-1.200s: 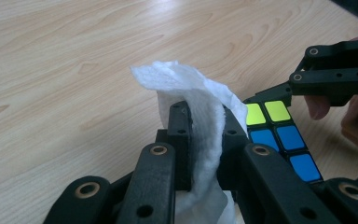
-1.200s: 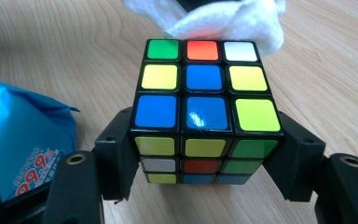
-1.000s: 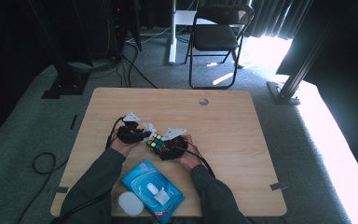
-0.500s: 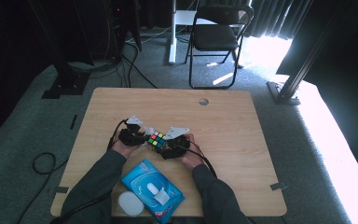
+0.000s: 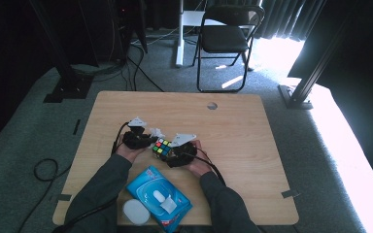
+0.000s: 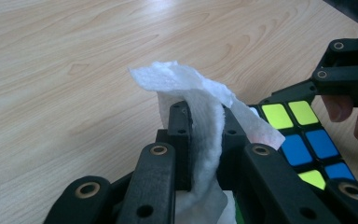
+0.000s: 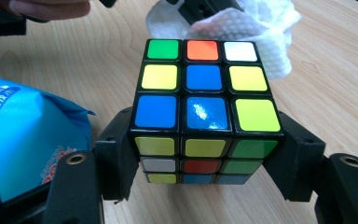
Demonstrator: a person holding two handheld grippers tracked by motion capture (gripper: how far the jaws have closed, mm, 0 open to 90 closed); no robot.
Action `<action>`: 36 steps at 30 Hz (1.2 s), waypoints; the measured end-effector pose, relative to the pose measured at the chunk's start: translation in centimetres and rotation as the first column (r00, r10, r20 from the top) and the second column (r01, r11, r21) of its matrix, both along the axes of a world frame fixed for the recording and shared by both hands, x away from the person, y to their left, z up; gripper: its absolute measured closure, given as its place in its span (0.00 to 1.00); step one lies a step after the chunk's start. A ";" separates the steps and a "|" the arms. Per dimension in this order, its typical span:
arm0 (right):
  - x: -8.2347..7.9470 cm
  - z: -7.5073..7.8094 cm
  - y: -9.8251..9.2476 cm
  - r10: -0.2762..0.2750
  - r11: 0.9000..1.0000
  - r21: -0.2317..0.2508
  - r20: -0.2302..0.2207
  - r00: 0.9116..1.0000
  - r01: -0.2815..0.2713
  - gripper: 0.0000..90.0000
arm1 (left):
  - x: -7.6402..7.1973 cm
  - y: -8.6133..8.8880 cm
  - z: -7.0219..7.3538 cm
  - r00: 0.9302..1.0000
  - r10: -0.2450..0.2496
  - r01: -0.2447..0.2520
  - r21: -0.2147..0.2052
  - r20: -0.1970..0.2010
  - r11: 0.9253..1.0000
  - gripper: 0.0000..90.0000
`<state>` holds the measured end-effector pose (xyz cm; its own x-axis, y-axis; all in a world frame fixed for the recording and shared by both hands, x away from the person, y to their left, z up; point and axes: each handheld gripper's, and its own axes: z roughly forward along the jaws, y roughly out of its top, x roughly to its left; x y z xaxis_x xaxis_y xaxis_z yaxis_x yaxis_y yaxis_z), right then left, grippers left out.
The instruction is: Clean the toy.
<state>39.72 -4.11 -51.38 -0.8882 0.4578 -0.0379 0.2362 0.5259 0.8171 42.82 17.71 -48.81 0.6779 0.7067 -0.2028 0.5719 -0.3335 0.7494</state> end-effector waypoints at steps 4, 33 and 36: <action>-0.1 0.1 0.2 0.006 1.000 0.001 0.005 1.000 -0.006 0.38 | 0.1 0.0 -0.4 1.000 0.000 0.000 0.007 -0.012 1.000 0.89; 0.5 0.7 -0.9 -0.033 0.999 0.029 0.004 0.999 0.033 0.38 | -0.7 0.4 -2.4 0.997 -0.055 0.058 0.052 -0.062 0.997 0.90; 0.6 0.8 -1.1 -0.042 0.998 0.036 0.003 0.999 0.042 0.38 | -0.9 0.4 -2.4 0.997 -0.054 0.057 0.050 -0.062 0.997 0.90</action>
<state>40.34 -5.24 -50.56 -0.8683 0.4955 -0.0241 0.2541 0.4860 0.8362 41.96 18.10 -51.25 0.7038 0.6790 -0.2089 0.5952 -0.4031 0.6952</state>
